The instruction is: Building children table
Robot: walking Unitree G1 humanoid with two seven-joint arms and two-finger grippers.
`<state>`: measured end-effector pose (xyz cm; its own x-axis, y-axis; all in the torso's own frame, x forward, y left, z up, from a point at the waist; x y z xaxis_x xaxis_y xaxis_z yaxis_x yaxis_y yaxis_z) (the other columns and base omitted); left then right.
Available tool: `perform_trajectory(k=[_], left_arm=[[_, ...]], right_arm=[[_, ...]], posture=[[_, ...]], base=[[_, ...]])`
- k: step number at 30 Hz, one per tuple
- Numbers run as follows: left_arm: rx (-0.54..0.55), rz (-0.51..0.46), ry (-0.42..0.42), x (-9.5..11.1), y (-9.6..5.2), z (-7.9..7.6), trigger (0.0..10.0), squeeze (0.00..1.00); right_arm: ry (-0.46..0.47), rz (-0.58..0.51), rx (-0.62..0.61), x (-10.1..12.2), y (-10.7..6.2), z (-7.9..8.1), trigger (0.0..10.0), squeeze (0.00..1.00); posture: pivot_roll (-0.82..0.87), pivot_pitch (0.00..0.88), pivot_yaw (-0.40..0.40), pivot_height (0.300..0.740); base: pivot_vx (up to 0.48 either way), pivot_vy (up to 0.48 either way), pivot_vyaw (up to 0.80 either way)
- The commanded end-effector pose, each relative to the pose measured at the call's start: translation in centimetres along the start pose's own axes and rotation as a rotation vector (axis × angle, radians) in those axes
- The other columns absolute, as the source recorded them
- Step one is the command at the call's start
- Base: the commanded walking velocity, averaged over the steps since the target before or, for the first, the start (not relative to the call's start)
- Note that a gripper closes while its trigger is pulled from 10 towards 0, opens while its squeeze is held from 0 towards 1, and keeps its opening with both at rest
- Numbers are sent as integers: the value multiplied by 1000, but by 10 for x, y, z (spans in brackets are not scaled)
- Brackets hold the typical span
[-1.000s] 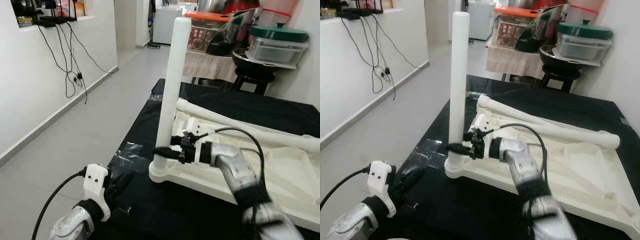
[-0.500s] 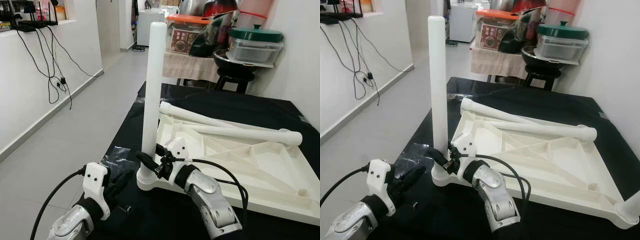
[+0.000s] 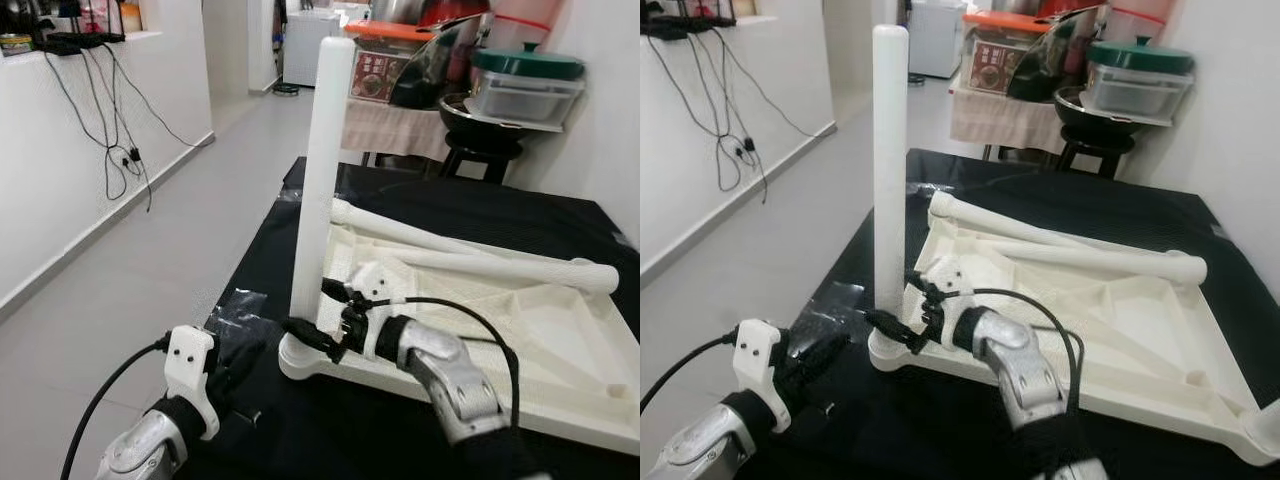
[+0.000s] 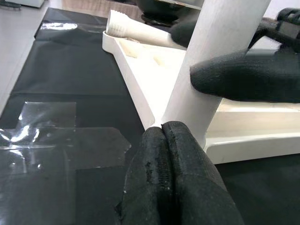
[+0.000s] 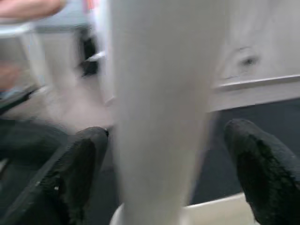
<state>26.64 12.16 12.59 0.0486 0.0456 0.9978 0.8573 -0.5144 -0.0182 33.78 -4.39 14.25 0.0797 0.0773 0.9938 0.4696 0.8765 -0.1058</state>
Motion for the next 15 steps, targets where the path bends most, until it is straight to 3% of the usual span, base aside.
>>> perform_trajectory(k=[1,11,12,15], left_arm=[[7,6,5,-2,0,0,10000,0],[11,10,7,-4,0,-1,10000,0],[11,10,7,-4,0,-1,10000,0],[11,10,6,-4,0,-1,10000,0]], right_arm=[[-10,21,73,-2,-2,-2,10000,0],[34,14,227,17,4,-18,9804,0],[39,15,238,18,4,-19,0,0],[46,17,264,21,3,-21,0,0]], posture=[[139,0,-119,740],[161,0,-121,740],[163,0,-122,740],[154,0,-123,740]], base=[[0,0,0],[0,0,0],[0,0,0],[0,0,0]])
Point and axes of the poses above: a point about 5 cm out from each wrist's last joint towards the gripper, its own y axis pointing out of the wrist towards the gripper, its own x axis along the axis of the wrist's last joint, z = x × y, the point moved 5 cm from there along y, pointing out of the wrist towards the gripper, and after that the axes turned 5 degrees about y, right-handed, at the moved point
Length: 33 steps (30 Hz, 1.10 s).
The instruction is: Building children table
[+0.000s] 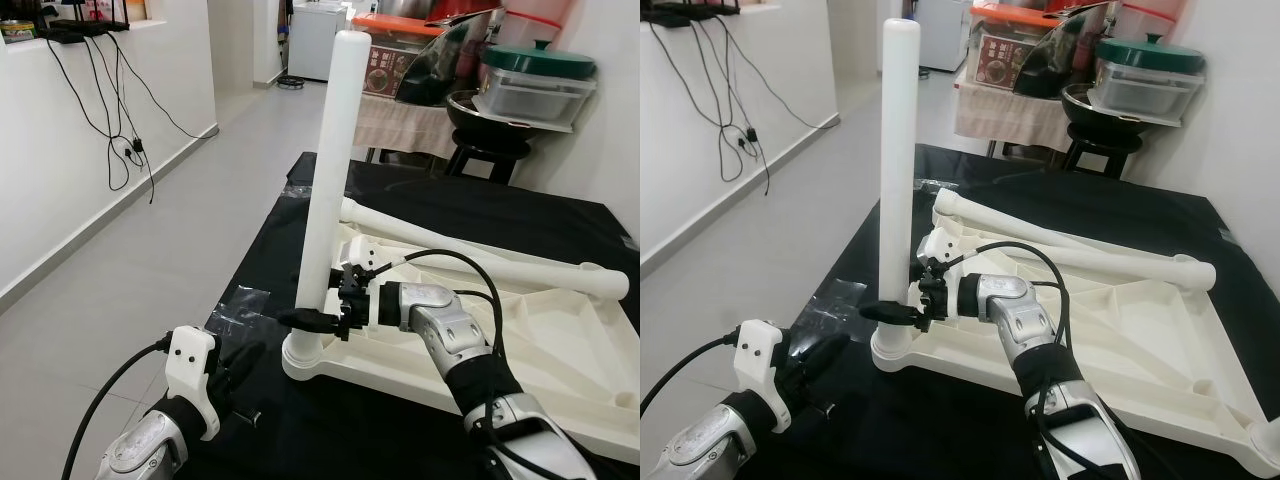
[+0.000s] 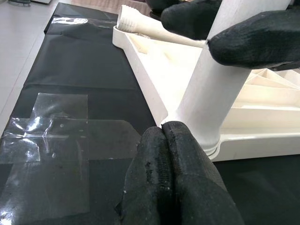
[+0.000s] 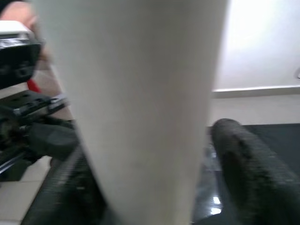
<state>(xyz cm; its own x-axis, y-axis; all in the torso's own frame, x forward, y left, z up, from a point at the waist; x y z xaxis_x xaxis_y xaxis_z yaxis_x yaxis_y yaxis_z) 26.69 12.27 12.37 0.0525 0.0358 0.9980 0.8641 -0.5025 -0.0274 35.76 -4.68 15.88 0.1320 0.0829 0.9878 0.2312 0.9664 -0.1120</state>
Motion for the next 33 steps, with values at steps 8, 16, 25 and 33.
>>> perform_trajectory(k=[8,16,25,33], left_arm=[[-4,0,-2,-1,0,-3,10000,0],[-5,-2,-1,1,-3,-4,10000,0],[-21,13,2,1,-6,1,10000,0],[15,10,13,-1,-7,4,10000,0]], right_arm=[[14,-31,15,4,-13,-8,0,0],[14,-65,-316,-7,-31,-29,0,0],[152,-40,-934,-59,-37,-18,0,0],[154,-30,-884,-60,-27,-21,10000,1000]], posture=[[137,0,-112,740],[119,0,-115,740],[129,0,-107,740],[148,0,-106,740]], base=[[0,0,0],[0,0,0],[0,0,0],[0,0,0]])
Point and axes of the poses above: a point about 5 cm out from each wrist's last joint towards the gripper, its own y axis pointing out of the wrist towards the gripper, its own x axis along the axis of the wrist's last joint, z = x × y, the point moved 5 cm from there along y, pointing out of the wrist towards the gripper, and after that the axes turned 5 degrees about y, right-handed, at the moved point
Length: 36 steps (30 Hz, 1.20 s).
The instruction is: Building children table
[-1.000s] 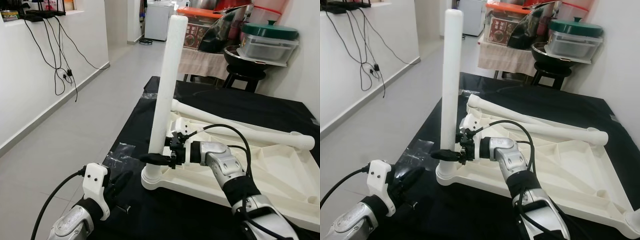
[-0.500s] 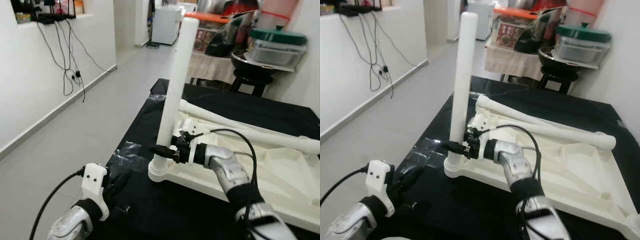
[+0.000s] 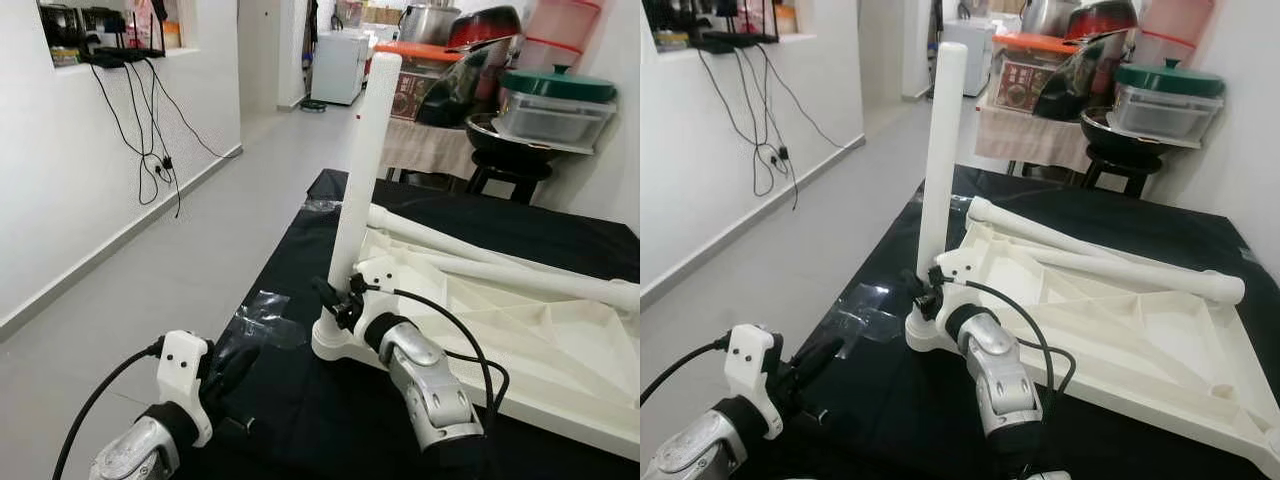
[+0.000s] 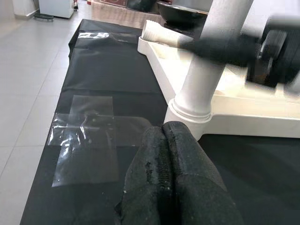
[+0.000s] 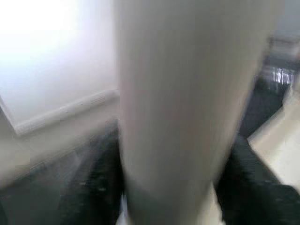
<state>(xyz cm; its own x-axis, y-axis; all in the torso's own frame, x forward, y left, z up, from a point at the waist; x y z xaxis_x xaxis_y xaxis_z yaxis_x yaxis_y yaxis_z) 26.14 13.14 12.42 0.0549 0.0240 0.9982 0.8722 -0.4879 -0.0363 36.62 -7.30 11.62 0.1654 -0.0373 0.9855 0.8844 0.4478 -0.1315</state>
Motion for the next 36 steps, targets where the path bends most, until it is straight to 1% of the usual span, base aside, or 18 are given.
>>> perform_trajectory(k=[1,3,6,7,8,9,10,11,12,13,16,21,22,23,24,26,32,36], left_arm=[[-2,2,4,-1,2,-1,10000,0],[-7,5,1,-2,3,-1,10000,0],[-12,7,0,-3,4,-2,10000,0],[-14,8,-1,-3,5,-2,10000,0],[-16,8,-2,-4,6,-2,10000,0],[-16,8,-2,-4,6,-2,10000,0],[-17,8,-2,-4,6,-3,10000,0],[-18,8,-3,-5,7,-3,10000,0],[-18,8,-4,-5,8,-4,10000,0],[-18,8,-4,-5,8,-4,10000,0],[-16,6,-4,-6,9,-4,10000,0],[-14,3,-5,-7,10,-5,10000,0],[-13,2,-6,-7,11,-5,10000,0],[-13,2,-6,-7,11,-5,10000,0],[-14,2,-7,-7,11,-6,10000,0],[-15,1,-8,-7,11,-6,10000,0],[-19,-2,-10,-6,11,-7,10000,0],[-20,-8,-11,-4,10,-7,10000,0]], right_arm=[[24,58,-31,-16,-4,-10,10000,1000],[45,63,-30,-10,-8,-4,10000,1000],[53,42,63,1,-5,4,10000,1000],[31,13,173,12,-3,11,10000,1000],[10,-10,295,23,-3,17,10000,125],[10,-10,295,23,-3,17,10000,125],[-7,-24,374,29,-2,20,10000,125],[-44,-36,467,35,-3,22,10000,0],[-74,-30,574,40,-4,25,10000,0],[-74,-30,574,40,-4,25,10000,0],[-107,-8,708,47,-6,26,10000,0],[-106,60,741,47,3,17,10000,0],[-94,80,768,46,2,16,2902,0],[-94,80,768,46,2,16,2902,0],[-79,92,797,46,0,16,0,0],[-60,90,843,48,-2,15,0,0],[-72,77,794,48,0,5,0,0],[-116,106,581,24,3,-15,0,0]], posture=[[148,0,-106,740],[147,0,-103,740],[152,0,-103,740],[150,0,-103,740],[151,0,-106,740],[151,0,-106,740],[152,0,-108,740],[158,0,-115,740],[163,0,-120,740],[163,0,-120,740],[170,0,-128,740],[174,0,-132,740],[176,0,-131,740],[176,0,-131,740],[176,0,-131,740],[173,0,-126,740],[161,0,-119,740],[154,0,-123,740]], base=[[0,0,0],[0,0,0],[0,0,0],[0,0,0],[0,0,0],[0,0,0],[0,0,0],[0,0,0],[0,0,0],[0,0,0],[0,0,0],[0,0,0],[0,0,0],[0,0,0],[0,0,0],[0,0,0],[0,0,0],[0,0,0]])
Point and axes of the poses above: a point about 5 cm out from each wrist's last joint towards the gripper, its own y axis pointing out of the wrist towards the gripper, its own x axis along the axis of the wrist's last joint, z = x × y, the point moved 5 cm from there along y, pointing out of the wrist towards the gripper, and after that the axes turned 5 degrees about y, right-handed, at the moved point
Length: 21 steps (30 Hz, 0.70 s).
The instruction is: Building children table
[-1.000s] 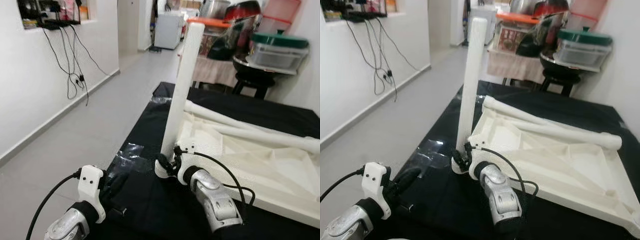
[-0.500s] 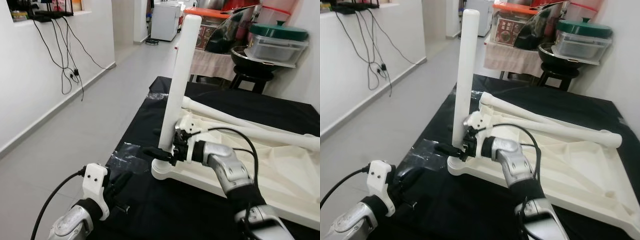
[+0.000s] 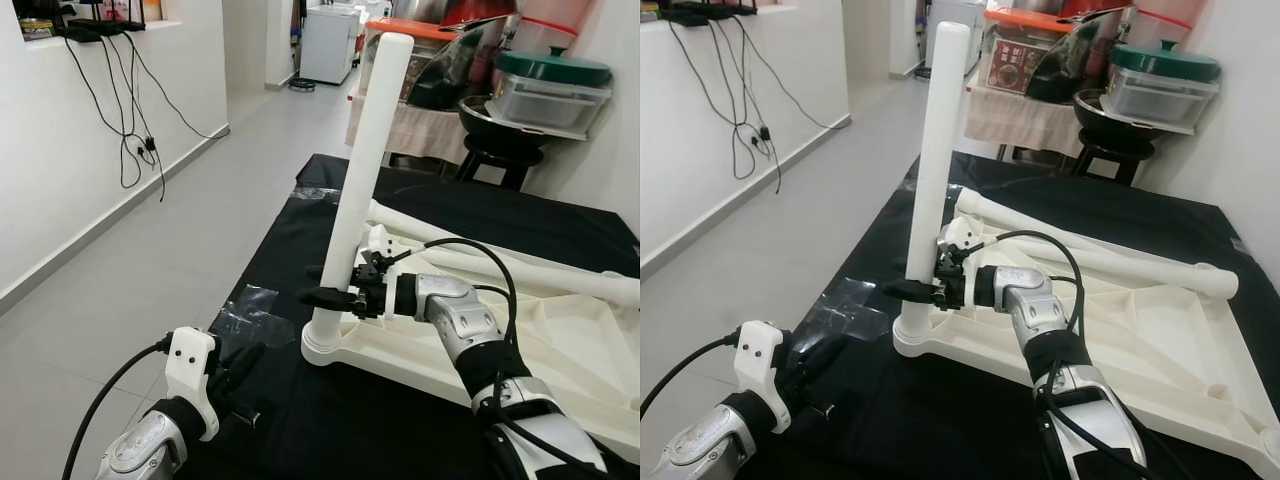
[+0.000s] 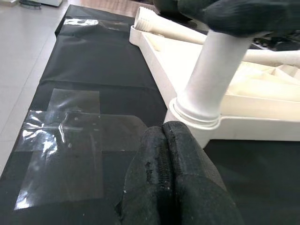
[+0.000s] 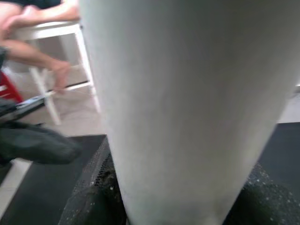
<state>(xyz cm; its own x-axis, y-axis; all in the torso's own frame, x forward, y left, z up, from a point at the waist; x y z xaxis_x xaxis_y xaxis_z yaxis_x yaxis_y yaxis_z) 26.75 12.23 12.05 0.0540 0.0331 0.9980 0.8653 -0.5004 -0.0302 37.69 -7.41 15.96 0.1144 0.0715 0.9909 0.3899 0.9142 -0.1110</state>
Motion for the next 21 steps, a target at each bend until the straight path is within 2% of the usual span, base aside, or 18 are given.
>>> perform_trajectory(k=[1,2,3,4,5,6,8,9,11,12,13,15,16,17,19,20,21], left_arm=[[-4,-3,-3,0,-1,-2,10000,0],[-4,-3,-3,0,-1,-2,10000,0],[-4,-4,-2,1,-2,-2,10000,0],[-3,-5,-1,2,-3,-1,10000,0],[-3,-5,-1,2,-3,-1,10000,0],[-3,-6,-1,3,-4,0,10000,0],[-3,-6,-1,3,-4,0,10000,0],[-2,-6,0,4,-5,1,10000,0],[-5,-4,-4,3,-5,1,10000,0],[-5,-4,-4,3,-5,1,10000,0],[-6,-3,-6,3,-4,1,10000,0],[-19,1,-6,3,-3,0,10000,0],[-16,0,-7,3,-4,0,10000,0],[-10,-3,-6,3,-4,0,10000,0],[-4,-6,-6,4,-4,0,10000,0],[1,-8,-6,4,-4,0,10000,0],[0,-8,-5,4,-4,0,10000,0]], right_arm=[[33,63,-215,-31,-8,-12,0,0],[33,63,-215,-31,-8,-12,0,0],[40,63,-292,-37,-9,-14,0,0],[132,-30,-581,-42,-11,-23,0,0],[132,-30,-581,-42,-11,-23,0,0],[218,4,-693,-71,-7,1,0,0],[218,4,-693,-71,-7,1,0,0],[276,29,-761,-87,-7,20,0,0],[216,13,-724,-75,0,19,0,0],[216,13,-724,-75,0,19,0,0],[189,-3,-715,-68,0,13,0,0],[179,-8,-703,-64,2,9,0,0],[161,7,-716,-64,2,9,5961,0],[159,5,-698,-63,4,11,10000,0],[159,3,-685,-62,5,13,10000,0],[162,2,-692,-61,6,16,10000,745],[180,-23,-636,-55,10,21,10000,1000]], posture=[[151,0,-125,740],[151,0,-125,740],[151,0,-125,740],[128,0,-119,740],[128,0,-119,740],[114,0,-105,740],[114,0,-105,740],[114,0,-105,740],[97,0,-81,740],[97,0,-81,740],[97,0,-81,740],[136,0,-108,740],[117,0,-101,740],[120,0,-101,740],[120,0,-101,740],[120,0,-101,740],[120,0,-101,740]], base=[[0,0,0],[0,0,0],[0,0,0],[0,0,0],[0,0,0],[0,0,0],[0,0,0],[0,0,0],[0,0,0],[0,0,0],[0,0,0],[0,0,0],[0,0,0],[0,0,0],[0,0,0],[0,0,0],[0,0,0]])
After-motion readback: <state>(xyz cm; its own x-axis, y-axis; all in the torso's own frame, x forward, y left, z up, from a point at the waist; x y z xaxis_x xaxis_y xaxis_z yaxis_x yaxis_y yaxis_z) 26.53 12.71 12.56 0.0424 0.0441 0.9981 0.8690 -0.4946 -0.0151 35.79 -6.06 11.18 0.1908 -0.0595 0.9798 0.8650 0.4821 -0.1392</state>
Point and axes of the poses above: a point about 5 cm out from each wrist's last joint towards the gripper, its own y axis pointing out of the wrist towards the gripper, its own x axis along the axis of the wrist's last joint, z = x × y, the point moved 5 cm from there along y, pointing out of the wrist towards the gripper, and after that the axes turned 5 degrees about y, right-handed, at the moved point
